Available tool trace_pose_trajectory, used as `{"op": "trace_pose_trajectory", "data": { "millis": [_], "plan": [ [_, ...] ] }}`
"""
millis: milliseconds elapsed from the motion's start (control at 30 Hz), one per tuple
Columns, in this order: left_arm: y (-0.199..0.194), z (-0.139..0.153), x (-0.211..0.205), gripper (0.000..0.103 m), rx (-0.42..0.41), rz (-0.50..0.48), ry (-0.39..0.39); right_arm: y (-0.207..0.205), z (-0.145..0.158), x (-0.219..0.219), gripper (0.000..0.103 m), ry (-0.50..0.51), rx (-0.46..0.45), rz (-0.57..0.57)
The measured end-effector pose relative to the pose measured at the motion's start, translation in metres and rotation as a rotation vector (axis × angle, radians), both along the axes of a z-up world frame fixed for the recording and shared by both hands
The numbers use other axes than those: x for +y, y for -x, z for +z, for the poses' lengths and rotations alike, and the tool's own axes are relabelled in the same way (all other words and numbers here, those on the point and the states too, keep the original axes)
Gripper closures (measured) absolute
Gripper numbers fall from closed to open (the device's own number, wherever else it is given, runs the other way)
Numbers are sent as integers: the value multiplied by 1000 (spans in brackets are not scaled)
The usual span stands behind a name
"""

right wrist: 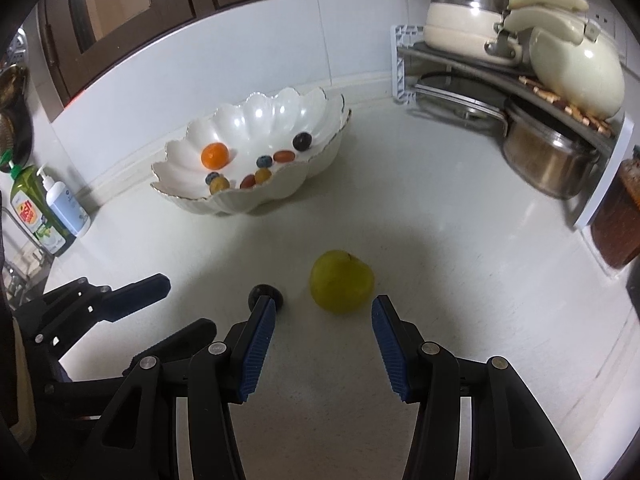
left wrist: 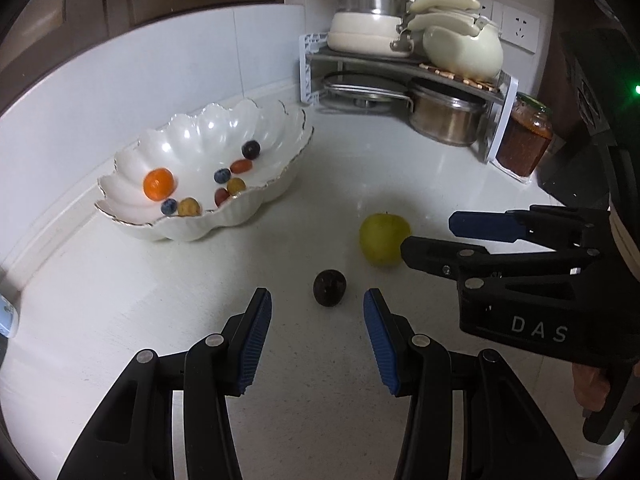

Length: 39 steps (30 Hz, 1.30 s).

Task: Organize fruits
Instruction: 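Close the left tool on the dark plum while the right tool grasps the green apple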

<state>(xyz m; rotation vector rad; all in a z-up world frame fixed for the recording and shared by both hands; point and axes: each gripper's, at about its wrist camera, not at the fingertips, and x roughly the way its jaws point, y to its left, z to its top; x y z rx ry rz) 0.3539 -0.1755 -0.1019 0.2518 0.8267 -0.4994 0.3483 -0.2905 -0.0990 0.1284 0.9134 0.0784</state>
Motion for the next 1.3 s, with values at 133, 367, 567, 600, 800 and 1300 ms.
{"op": "trace_pose_trajectory", "data": {
  "millis": [133,367,567,600,800,1300],
  "plan": [
    [-4,-7,-3,56,12,4,-3,-5,-9,0,52,-12,18,3],
    [-14,-19,-8,56,36,10,-10,-13,-22,-3,52,-27,40,-1],
    [-22,-29,-11,56,54,16,-8,-22,-31,-5,52,-43,55,-4],
    [-23,-30,-12,56,56,16,-9,-23,-33,-5,52,-44,56,-4],
    [-29,-36,-16,56,66,9,-14,-29,-38,-7,52,-58,63,-10],
    [-42,-50,-29,68,95,-7,-28,-45,-51,-11,52,-92,93,-16]
  ]
}}
